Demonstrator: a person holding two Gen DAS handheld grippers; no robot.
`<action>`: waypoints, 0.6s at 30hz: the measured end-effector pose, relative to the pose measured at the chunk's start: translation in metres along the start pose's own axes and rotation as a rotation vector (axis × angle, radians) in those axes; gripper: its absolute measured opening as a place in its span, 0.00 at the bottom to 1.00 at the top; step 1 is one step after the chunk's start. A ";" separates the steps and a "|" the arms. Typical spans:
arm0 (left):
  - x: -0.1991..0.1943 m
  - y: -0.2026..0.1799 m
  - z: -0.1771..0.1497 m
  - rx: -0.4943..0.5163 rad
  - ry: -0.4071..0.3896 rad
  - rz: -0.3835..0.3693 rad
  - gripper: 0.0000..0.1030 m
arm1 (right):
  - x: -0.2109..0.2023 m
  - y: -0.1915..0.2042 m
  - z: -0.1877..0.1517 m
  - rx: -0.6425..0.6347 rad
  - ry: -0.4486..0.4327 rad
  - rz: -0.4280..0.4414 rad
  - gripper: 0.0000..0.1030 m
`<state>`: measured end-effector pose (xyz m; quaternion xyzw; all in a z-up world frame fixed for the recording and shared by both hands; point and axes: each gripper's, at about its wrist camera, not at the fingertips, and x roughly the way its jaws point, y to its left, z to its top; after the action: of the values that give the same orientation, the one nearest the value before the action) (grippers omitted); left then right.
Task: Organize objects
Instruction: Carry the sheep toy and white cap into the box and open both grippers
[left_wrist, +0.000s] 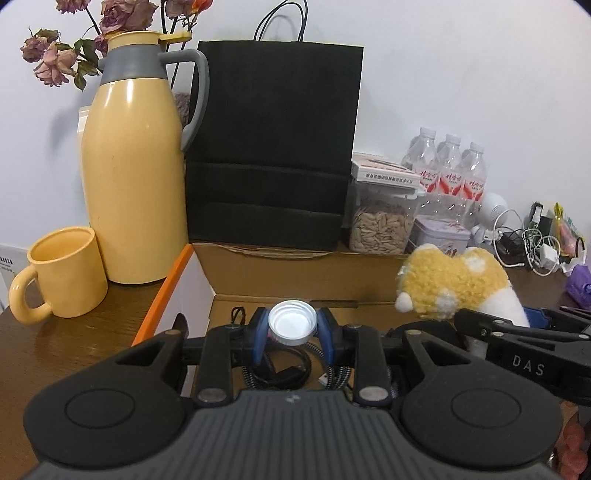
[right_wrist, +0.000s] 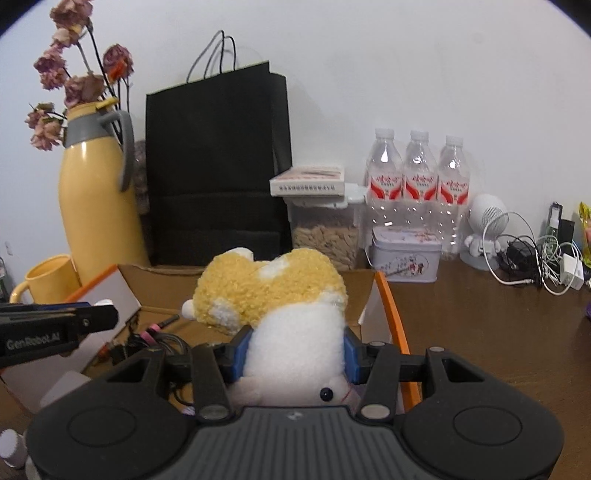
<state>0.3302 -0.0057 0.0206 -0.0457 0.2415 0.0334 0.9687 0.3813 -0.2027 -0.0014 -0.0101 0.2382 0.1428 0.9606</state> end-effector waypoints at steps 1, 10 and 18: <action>-0.001 0.001 -0.001 0.002 -0.001 -0.003 0.29 | 0.001 0.000 0.000 0.000 0.010 0.004 0.47; -0.015 0.007 0.006 -0.039 -0.084 0.054 1.00 | -0.004 0.008 0.001 -0.037 0.007 0.025 1.00; -0.012 0.006 0.005 -0.033 -0.063 0.063 1.00 | -0.009 0.011 0.003 -0.042 -0.005 0.025 1.00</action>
<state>0.3218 0.0001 0.0298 -0.0528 0.2118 0.0690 0.9734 0.3718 -0.1940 0.0057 -0.0271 0.2330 0.1597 0.9589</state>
